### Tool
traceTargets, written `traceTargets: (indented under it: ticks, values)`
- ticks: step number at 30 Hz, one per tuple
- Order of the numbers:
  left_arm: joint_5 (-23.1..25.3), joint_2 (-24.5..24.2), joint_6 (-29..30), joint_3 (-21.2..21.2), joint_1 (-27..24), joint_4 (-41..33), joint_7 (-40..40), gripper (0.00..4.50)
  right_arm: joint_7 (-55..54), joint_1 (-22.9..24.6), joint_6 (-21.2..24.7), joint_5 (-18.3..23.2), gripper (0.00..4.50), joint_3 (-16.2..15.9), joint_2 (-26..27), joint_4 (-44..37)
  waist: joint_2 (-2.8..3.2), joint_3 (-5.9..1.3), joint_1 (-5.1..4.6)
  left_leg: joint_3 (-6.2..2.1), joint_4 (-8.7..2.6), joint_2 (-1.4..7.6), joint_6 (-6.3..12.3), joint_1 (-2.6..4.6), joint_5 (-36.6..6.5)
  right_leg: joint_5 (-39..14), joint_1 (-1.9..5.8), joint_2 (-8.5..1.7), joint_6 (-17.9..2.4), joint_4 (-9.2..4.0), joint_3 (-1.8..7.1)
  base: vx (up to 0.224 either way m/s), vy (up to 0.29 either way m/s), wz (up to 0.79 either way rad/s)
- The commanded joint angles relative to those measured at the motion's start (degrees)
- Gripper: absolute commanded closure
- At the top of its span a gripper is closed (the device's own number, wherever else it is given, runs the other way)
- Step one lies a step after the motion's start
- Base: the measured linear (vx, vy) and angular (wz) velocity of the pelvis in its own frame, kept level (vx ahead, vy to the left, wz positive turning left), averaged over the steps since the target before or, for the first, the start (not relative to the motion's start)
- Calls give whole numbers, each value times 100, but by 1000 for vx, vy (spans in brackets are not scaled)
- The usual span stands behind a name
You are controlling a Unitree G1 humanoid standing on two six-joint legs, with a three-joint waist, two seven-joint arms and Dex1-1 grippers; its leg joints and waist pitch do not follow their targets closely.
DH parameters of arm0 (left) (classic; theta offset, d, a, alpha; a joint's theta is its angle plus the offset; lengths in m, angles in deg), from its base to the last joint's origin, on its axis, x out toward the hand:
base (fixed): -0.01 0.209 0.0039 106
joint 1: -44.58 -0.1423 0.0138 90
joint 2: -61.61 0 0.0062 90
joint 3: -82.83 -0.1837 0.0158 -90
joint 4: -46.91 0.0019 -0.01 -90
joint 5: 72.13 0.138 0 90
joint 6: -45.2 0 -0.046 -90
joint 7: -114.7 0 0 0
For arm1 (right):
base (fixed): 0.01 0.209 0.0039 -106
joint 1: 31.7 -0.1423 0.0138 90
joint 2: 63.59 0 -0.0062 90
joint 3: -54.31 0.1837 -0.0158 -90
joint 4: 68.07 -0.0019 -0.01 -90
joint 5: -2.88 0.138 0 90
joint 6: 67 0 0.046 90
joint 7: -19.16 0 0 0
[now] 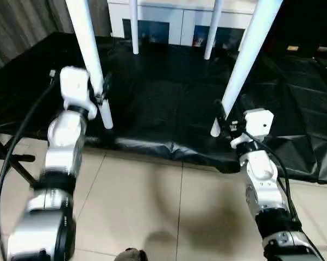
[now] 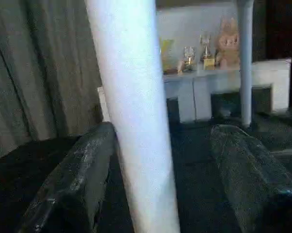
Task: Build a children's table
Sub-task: Flip table
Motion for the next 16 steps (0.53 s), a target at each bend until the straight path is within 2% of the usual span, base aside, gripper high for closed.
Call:
traceTargets:
  ticks: [1, 2, 3, 4, 5, 6, 7, 8, 9, 10, 11, 12, 13, 14, 15, 16]
  values:
    - [-460, 143, 15, 125, -371, -723, -201, 101, 274, 240, -29, 288, 97, -114, 15, -457, 123, -466, 6, -441, -696, 561, -799, 418, -3798, -1721, 2, -346, -804, -406, 212, 0, 0, 0]
    - [-743, 245, 113, 170, -707, -1188, -307, 101, 443, 417, -4, 391, 97, -204, 42, -706, 131, -450, 2, -454, -703, 572, -822, 395, -3875, -1873, -3, -346, -761, -430, 222, 0, 0, 0]
    - [-818, 273, 112, 173, -883, -1387, -319, 101, 457, 503, -1, 415, 97, -235, 58, -825, 114, -455, -3, -448, -706, 573, -826, 404, -3889, -1888, -19, -335, -744, -453, 234, 0, 0, 0]
    - [-840, 281, 112, 174, -936, -1446, -323, 101, 462, 528, 0, 422, 97, -244, 62, -860, 152, -473, 1, -454, -700, 565, -849, 421, -3871, -1837, -22, -325, -752, -430, 233, 0, 0, 0]
    - [-897, 356, 291, 186, -1430, -2016, -197, 101, 529, 769, 113, 495, 97, -329, 92, -1256, 124, -471, -9, -441, -716, 571, -843, 409, -3764, -1699, -10, -303, -745, -433, 238, 0, 0, 0]
    - [-862, 379, 351, 176, -1659, -2245, -117, 101, 538, 885, 208, 518, 97, -378, 101, -1451, 111, -443, -3, -436, -725, 578, -790, 383, -3703, -1683, -1, -310, -708, -453, 248, 0, 0, 0]
    - [-855, 383, 363, 174, -1702, -2290, -101, 101, 540, 908, 227, 522, 97, -387, 103, -1489, 79, -444, -13, -427, -728, 579, -766, 387, -3677, -1715, 3, -297, -684, -454, 249, 0, 0, 0]
    - [-847, 421, 570, 169, -1968, -2590, 35, 101, 535, 1051, 431, 554, 97, -443, 113, -1738, 96, -431, -12, -426, -717, 562, -747, 393, -3716, -1991, -8, -308, -611, -480, 258, 0, 0, 0]
    - [-860, 460, 1026, 154, -2214, -2921, 233, 101, 464, 1202, 753, 532, 97, -489, 118, -1997, 15, -432, -21, -424, -712, 584, -750, 402, -3634, -2079, 7, -303, -579, -476, 277, 0, 0, 0]
    - [-832, 461, 1271, 113, -2291, -3056, 315, 101, 396, 1260, 942, 471, 97, -495, 107, -2094, 38, -407, -2, -432, -719, 573, -716, 388, -3607, -2178, -3, -313, -552, -504, 281, 0, 0, 0]
    - [-738, 474, 1734, 37, -2456, -3375, 502, 101, 298, 1387, 1332, 420, 97, -506, 87, -2296, -45, -358, -33, -416, -695, 554, -796, 450, -3873, -2829, -80, -289, -433, -586, 291, 0, 0, 0]
    - [-720, 484, 1797, 30, -2482, -3438, 544, 101, 272, 1407, 1416, 413, 97, -499, 83, -2323, -12, -338, -12, -439, -686, 539, -817, 471, -3971, -3094, -93, -308, -376, -610, 282, 0, 0, 0]
    - [-619, 530, 2061, 2, -2597, -3721, 742, 101, 155, 1479, 1799, 411, 97, -459, 70, -2414, -23, -332, -27, -446, -682, 539, -858, 486, -4047, -3288, -104, -300, -325, -626, 283, 0, 0, 0]
    - [-517, 574, 2271, -10, -2704, -3975, 930, 101, 55, 1531, 2142, 446, 97, -414, 65, -2465, -74, -331, -48, -487, -690, 553, -917, 477, -4080, -3395, -75, -299, -263, -619, 275, 0, 0, 0]
    - [-377, 615, 2277, -26, -2759, -4117, 1027, 101, 24, 1550, 2272, 466, 97, -390, 53, -2484, -93, -314, -52, -496, -718, 554, -975, 471, -4188, -3466, -87, -278, -196, -648, 259, 0, 0, 0]
    - [-281, 639, 2271, -40, -2793, -4206, 1079, 101, 15, 1564, 2335, 482, 97, -381, 43, -2501, -70, -312, -64, -506, -723, 545, -1015, 472, -4263, -3478, -84, -268, -176, -638, 245, 0, 0, 0]
